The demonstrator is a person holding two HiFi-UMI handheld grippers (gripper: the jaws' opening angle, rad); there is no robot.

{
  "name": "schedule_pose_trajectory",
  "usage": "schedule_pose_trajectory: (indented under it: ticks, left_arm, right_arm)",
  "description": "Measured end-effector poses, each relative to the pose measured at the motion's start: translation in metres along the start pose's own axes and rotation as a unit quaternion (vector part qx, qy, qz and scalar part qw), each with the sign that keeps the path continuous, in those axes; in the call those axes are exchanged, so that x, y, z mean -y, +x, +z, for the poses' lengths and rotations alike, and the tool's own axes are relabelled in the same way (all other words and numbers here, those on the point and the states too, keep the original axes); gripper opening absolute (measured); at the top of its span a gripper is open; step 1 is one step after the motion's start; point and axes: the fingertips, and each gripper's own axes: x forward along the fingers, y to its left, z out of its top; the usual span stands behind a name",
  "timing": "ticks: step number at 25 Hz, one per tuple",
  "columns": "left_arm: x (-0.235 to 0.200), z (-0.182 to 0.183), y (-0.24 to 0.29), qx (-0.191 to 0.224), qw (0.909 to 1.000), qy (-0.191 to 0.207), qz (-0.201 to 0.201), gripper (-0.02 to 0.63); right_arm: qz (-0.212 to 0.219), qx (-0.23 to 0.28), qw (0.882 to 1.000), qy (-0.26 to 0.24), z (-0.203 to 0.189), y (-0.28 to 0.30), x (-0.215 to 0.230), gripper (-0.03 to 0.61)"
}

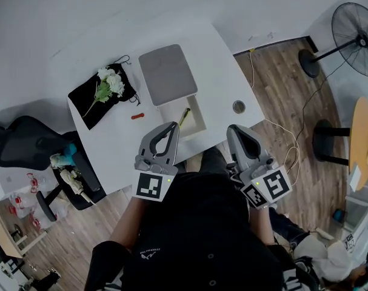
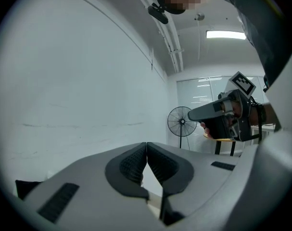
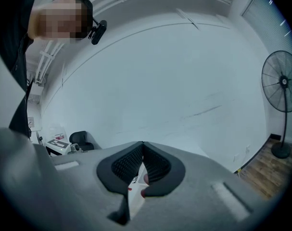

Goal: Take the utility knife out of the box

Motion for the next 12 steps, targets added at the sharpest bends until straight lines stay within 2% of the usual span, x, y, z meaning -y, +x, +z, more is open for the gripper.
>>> schedule_pose_trajectory:
  ticks: [9, 12]
  left_arm:
    - [-0.018, -0.021, 0.021, -0.032, 0.9979, 0.006, 0.056, 0.005]
    - [-0.02, -0.036, 0.026, -0.057, 0.9958, 0.01, 0.071, 0.006]
  right_arm:
    - [0.079, -0.024, 0.997, -0.01, 0.011, 0.032, 0.015, 0.005]
    - [0.099, -0.029, 0.995, -0.012, 0.014, 0.039, 0.02, 0.005]
